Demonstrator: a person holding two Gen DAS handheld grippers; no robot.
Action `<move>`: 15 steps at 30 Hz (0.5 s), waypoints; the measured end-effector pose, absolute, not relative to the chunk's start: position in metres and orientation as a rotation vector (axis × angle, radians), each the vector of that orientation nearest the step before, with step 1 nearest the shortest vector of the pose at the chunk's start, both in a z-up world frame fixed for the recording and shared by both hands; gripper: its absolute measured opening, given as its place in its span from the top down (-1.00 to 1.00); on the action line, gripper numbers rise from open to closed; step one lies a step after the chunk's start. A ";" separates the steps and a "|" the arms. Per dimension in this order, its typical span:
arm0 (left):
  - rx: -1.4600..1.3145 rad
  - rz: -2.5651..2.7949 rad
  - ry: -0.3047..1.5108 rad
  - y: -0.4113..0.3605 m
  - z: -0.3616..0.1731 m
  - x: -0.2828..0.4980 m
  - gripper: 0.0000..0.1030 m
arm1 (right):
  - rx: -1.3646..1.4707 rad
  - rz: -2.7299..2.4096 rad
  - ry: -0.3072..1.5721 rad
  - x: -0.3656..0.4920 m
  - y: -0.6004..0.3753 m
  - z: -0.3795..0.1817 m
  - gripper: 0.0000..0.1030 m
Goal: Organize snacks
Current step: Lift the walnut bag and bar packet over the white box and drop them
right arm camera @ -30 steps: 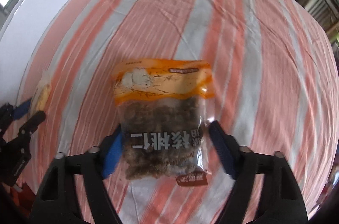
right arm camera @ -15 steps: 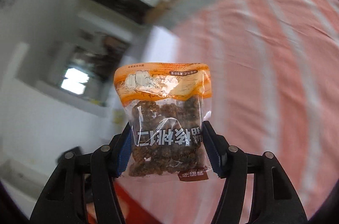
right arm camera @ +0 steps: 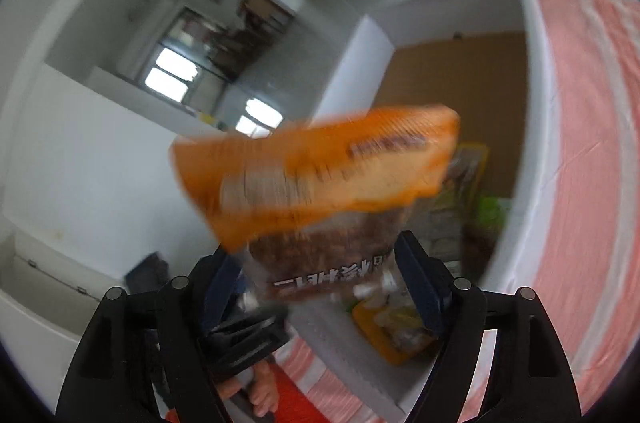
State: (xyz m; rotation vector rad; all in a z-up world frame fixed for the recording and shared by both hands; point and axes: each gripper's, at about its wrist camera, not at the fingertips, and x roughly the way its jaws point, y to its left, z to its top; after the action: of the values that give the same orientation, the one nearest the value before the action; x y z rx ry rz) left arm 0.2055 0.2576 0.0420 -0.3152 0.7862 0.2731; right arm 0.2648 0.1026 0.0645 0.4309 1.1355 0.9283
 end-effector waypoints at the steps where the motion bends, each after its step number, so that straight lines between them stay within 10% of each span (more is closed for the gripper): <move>1: -0.313 0.277 0.784 0.261 0.040 0.203 -0.88 | 0.407 0.921 1.144 0.265 0.110 0.061 -0.56; 15: -0.231 0.303 0.728 0.266 0.048 0.185 -0.90 | 0.001 0.817 1.085 0.276 0.172 0.089 -0.56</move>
State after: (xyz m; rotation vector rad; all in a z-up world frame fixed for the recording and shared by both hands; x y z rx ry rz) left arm 0.1855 0.2663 0.0485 -0.2311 0.7279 0.3030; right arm 0.2763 0.1722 0.0894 0.0005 1.0849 0.8171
